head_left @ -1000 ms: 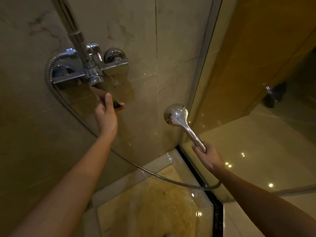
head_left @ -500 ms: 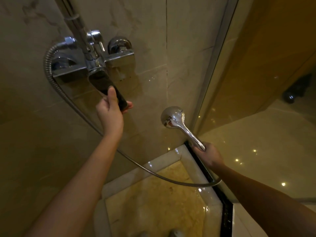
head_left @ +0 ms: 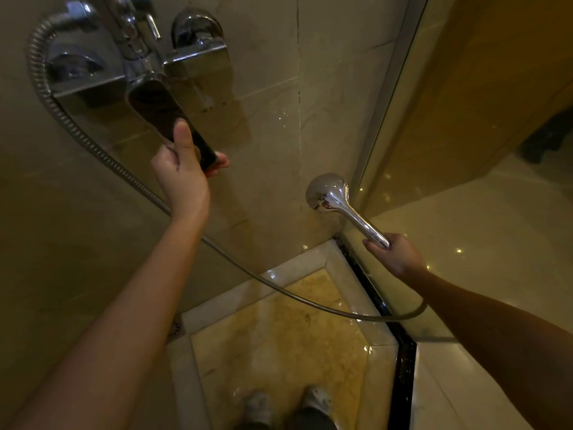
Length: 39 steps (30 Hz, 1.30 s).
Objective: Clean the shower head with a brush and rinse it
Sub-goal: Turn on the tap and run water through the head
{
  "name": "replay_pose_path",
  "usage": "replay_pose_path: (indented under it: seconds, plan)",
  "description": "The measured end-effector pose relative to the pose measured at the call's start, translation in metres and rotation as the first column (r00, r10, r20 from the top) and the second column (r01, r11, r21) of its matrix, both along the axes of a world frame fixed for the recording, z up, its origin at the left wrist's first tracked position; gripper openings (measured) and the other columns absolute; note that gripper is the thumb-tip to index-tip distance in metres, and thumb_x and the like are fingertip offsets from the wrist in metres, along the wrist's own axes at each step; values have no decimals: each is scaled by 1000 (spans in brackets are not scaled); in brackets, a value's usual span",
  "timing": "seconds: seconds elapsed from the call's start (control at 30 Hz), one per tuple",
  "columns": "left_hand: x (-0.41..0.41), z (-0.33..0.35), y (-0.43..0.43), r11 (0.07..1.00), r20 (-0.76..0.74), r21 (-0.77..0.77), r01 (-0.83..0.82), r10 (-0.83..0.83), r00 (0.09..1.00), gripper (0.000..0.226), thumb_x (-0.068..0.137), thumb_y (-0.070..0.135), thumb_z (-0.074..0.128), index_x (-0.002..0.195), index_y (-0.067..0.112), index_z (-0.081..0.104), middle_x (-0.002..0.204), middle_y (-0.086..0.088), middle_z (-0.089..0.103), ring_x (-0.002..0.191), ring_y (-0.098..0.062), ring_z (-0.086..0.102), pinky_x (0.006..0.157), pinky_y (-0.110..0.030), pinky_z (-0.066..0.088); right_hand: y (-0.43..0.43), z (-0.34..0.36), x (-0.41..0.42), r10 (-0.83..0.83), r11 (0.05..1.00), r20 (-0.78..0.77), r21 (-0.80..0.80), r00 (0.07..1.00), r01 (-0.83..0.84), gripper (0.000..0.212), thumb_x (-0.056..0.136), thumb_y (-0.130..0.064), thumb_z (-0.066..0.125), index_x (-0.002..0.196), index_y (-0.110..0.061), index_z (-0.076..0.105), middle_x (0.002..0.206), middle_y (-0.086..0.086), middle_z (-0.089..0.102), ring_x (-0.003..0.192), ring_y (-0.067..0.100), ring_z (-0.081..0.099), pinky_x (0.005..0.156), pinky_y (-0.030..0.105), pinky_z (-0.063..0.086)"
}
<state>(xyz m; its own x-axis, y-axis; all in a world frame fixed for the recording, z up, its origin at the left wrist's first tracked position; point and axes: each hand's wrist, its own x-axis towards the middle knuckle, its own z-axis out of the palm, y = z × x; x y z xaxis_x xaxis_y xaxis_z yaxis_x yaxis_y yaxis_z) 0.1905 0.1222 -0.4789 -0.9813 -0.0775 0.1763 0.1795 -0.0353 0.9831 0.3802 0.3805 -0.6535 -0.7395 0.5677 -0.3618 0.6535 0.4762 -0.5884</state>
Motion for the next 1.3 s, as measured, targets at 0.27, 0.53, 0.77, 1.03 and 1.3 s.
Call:
replay_pose_path:
  seconds: [0.27, 0.53, 0.77, 1.03, 1.3]
  plan:
    - [1, 2, 0, 1000, -14, -22, 10, -10, 1000, 34, 99, 34, 36, 72, 20, 51, 52, 6, 67, 52, -9, 67, 51, -20, 54, 1, -1, 1, -12, 999, -2, -50, 1000, 12, 22, 89, -44, 60, 85, -22, 62, 63, 1, 60, 56, 17, 55, 50, 23, 37]
    - [-1, 0, -2, 999, -10, -17, 31, -31, 999, 34, 99, 35, 36, 75, 16, 53, 52, 6, 68, 52, -8, 67, 50, -19, 53, -2, -3, -7, -3, 998, -14, -66, 1000, 2, 21, 88, -44, 62, 80, -24, 61, 64, -1, 61, 56, 16, 57, 50, 25, 41]
    - [3, 3, 1, 1000, -8, -3, 0, 0, 1000, 33, 99, 34, 38, 72, 20, 52, 51, 7, 67, 52, -7, 67, 49, -18, 51, 1, -3, -10, 33, 999, 39, -33, 999, -32, 15, 86, -35, 63, 88, -20, 65, 66, -1, 62, 58, 15, 59, 50, 23, 40]
    - [3, 2, 2, 1000, 5, 4, -12, 12, 1000, 29, 98, 36, 38, 76, 21, 49, 54, 4, 68, 54, -9, 68, 50, -19, 51, 5, -1, -8, 44, 999, 125, -6, 991, -44, 11, 84, -24, 64, 94, -19, 63, 72, 1, 63, 66, 17, 62, 55, 26, 47]
    - [4, 1, 2, 1000, 2, 6, -5, 5, 1000, 30, 99, 35, 37, 76, 20, 49, 52, 6, 67, 53, -7, 67, 48, -18, 49, 6, -2, -7, 38, 999, 107, -9, 994, -37, 18, 87, -23, 63, 102, -13, 65, 71, -1, 60, 67, 14, 59, 53, 25, 43]
